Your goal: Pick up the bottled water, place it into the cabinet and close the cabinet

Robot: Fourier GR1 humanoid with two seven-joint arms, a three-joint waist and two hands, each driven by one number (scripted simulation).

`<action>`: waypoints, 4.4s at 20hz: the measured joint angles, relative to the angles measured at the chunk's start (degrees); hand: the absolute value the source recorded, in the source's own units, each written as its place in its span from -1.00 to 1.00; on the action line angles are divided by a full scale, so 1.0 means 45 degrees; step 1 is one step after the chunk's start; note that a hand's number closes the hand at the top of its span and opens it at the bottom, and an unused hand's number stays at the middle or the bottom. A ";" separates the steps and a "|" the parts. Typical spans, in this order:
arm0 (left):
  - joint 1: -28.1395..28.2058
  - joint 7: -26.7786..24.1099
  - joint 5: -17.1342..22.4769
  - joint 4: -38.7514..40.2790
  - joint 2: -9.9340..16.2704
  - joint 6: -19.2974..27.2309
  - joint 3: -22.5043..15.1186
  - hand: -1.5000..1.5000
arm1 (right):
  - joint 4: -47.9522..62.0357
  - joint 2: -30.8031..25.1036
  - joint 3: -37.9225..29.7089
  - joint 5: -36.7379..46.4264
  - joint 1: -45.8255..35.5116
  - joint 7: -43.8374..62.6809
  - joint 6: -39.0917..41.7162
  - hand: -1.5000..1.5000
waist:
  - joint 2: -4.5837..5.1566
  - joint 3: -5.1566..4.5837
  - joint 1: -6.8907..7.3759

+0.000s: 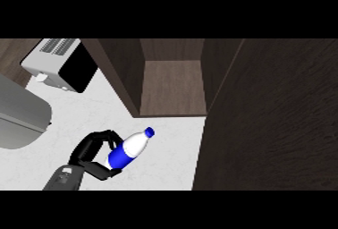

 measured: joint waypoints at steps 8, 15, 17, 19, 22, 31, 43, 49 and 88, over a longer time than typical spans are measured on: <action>0.0280 -0.0715 0.0161 -0.0996 -0.1113 0.3312 0.0478 1.00 | 0.0116 -0.0164 0.0132 -0.0024 0.0072 -0.0103 -0.0191 -1.00 | -0.0017 0.0010 0.0140; 0.0120 0.0194 0.2126 -0.2615 -0.2071 0.5019 0.0202 1.00 | 0.0085 -0.0103 0.0412 -0.0012 0.0101 -0.0130 -0.0430 -1.00 | -0.0034 0.0013 0.0159; 0.0139 0.0629 0.2951 -0.3095 -0.2155 0.5459 -0.0455 1.00 | 0.0057 -0.0105 0.0514 0.0009 0.0027 0.0032 -0.0503 -1.00 | -0.0031 0.0013 0.0147; 0.0165 0.1151 0.3876 -0.3801 -0.2207 0.5922 -0.1370 1.00 | 0.0088 -0.0142 0.0538 0.0011 0.0101 -0.0122 -0.0512 -1.00 | -0.0038 0.0014 0.0131; 0.0157 0.2046 0.4891 -0.4840 -0.2251 0.6374 -0.2344 1.00 | 0.0043 -0.0279 0.0325 -0.0013 0.0111 -0.0134 -0.0485 -1.00 | -0.0034 0.0015 0.0130; -0.0530 0.5148 0.6398 -0.7755 -0.2287 0.8826 -0.4353 1.00 | -0.0016 -0.0465 0.0651 0.0072 0.0739 -0.0638 -0.0661 -1.00 | -0.0025 0.0017 0.0103; -0.3755 0.6430 0.7384 -0.6108 -0.2293 1.1923 -0.5689 1.00 | -0.0076 -0.0884 0.0370 -0.0062 0.1153 -0.1204 -0.0541 -1.00 | 0.0027 0.0015 -0.0034; -0.5147 0.6460 0.8668 -0.4457 -0.2293 1.2657 -0.5714 1.00 | -0.0074 -0.1040 0.0130 -0.0196 0.1580 -0.1551 -0.0318 -1.00 | 0.0051 0.0016 -0.0141; -1.0072 0.2716 0.9474 0.4968 -0.2264 1.3145 -0.3368 -1.00 | 0.0126 -0.1073 -0.0778 -0.0944 0.2767 -0.3296 0.1328 -1.00 | 0.0324 0.0008 -0.0764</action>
